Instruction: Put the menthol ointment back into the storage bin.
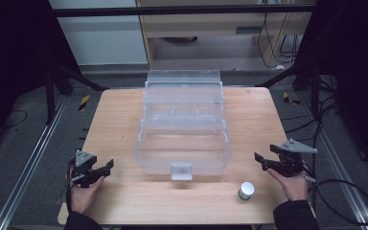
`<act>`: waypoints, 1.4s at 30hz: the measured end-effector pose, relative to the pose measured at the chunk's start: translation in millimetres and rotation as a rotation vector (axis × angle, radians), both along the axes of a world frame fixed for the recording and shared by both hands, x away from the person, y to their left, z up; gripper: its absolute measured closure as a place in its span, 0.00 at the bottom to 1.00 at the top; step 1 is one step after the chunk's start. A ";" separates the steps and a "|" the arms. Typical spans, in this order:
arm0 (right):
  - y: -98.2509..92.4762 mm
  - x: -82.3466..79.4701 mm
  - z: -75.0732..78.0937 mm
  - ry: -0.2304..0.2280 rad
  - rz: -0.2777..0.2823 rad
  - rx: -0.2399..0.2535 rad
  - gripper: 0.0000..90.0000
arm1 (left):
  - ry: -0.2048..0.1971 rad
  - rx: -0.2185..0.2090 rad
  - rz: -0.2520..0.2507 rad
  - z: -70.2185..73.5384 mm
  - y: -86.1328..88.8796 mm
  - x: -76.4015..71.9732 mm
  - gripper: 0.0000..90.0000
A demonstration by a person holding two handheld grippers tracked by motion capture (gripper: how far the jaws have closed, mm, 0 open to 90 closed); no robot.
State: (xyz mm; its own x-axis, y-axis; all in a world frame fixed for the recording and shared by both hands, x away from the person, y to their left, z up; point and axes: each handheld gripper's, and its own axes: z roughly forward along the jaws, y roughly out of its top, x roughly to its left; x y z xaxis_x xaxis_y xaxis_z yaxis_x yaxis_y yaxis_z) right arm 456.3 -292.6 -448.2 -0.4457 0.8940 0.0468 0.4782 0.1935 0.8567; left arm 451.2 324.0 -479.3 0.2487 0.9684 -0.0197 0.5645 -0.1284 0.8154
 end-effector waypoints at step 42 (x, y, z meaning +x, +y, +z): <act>51.9 3.4 73.5 0.187 0.466 -0.376 0.25 | 0.032 0.022 -0.049 -2.6 -5.0 2.1 0.33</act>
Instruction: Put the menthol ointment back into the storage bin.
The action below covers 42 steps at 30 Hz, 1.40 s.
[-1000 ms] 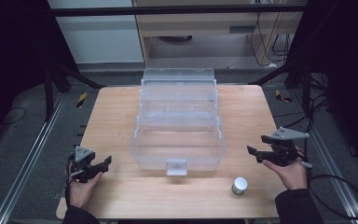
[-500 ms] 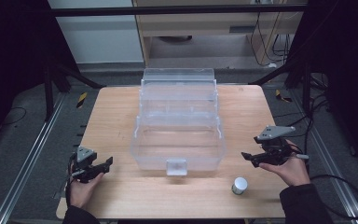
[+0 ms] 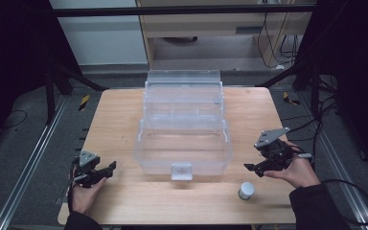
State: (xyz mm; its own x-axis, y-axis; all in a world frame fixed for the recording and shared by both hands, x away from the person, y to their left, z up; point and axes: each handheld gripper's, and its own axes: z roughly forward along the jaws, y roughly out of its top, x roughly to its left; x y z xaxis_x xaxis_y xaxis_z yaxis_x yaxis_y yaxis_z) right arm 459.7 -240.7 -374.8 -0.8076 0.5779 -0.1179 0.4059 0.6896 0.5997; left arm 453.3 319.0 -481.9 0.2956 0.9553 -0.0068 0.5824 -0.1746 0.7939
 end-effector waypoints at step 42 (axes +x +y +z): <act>34.3 -17.1 -12.5 0.192 0.290 -0.306 0.26 | 0.003 0.014 -0.010 -0.2 -1.8 0.8 0.33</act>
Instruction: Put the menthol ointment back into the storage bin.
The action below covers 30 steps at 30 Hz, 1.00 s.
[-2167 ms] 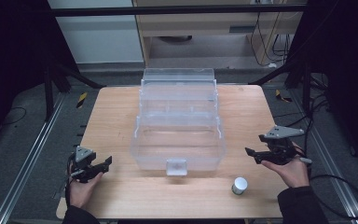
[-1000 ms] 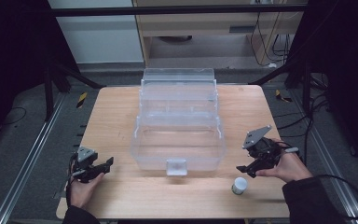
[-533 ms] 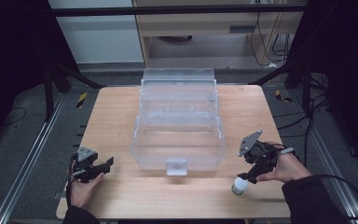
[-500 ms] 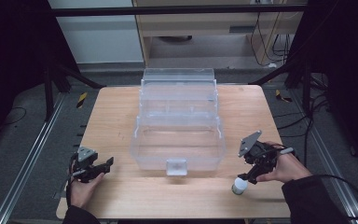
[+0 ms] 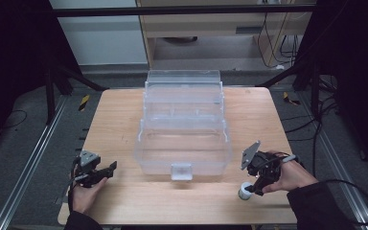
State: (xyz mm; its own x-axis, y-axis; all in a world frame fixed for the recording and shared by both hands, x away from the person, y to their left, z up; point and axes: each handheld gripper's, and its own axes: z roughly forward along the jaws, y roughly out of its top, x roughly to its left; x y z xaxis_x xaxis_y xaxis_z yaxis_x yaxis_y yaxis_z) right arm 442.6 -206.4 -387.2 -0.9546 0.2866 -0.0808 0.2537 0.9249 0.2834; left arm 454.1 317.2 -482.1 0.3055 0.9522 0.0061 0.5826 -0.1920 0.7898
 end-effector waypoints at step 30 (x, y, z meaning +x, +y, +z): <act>8.5 -6.7 -32.8 0.043 0.067 -0.084 0.36 | 0.000 0.000 0.000 -0.4 0.0 -0.5 0.33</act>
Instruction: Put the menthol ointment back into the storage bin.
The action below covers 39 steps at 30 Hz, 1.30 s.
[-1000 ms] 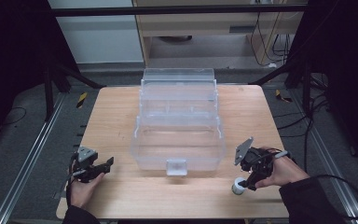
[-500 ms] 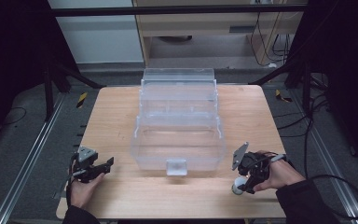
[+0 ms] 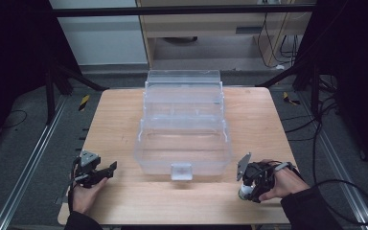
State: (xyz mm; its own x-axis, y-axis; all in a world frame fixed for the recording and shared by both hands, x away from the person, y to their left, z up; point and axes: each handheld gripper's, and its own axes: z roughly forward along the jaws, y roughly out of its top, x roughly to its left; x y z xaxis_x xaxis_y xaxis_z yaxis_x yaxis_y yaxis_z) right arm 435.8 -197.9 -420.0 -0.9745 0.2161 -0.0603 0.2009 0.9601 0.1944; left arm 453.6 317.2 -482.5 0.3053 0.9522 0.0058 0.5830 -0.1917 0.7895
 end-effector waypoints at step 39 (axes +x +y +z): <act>5.1 5.5 -9.7 0.055 -0.011 -0.047 0.56 | 0.004 0.000 0.001 -0.5 0.0 0.4 0.33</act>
